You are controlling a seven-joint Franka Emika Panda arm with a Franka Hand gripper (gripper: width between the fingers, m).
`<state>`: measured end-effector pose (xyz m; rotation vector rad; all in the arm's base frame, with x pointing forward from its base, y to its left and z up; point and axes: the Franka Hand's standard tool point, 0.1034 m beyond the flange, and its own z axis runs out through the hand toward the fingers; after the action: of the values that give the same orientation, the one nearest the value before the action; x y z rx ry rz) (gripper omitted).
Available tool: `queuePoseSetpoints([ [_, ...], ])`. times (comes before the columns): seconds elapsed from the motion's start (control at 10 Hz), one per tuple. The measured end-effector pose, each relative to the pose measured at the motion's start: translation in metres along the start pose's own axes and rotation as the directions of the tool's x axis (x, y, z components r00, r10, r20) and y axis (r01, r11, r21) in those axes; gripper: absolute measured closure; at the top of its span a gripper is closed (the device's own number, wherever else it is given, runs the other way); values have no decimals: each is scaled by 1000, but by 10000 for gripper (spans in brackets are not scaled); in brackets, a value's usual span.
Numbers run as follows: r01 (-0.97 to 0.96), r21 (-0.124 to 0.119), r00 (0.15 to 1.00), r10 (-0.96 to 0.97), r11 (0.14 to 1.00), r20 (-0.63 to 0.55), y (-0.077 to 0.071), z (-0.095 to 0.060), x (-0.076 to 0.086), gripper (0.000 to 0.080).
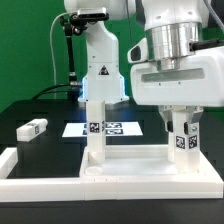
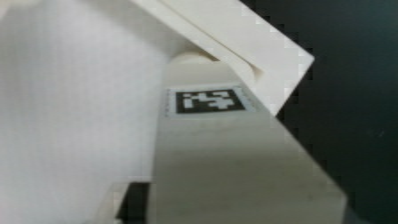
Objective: Assemble desk
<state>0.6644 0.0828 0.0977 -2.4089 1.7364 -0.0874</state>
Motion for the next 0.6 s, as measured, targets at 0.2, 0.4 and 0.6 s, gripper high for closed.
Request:
queuePoseSetpoints([
  [0.2,-268,0,960,267,963,88,4,0,1,499],
  [0.4,-399,-20,909,399,917,119,6,-1,7,499],
  [0.6,-473,-30,873,473,881,117,6,-1,6,499],
])
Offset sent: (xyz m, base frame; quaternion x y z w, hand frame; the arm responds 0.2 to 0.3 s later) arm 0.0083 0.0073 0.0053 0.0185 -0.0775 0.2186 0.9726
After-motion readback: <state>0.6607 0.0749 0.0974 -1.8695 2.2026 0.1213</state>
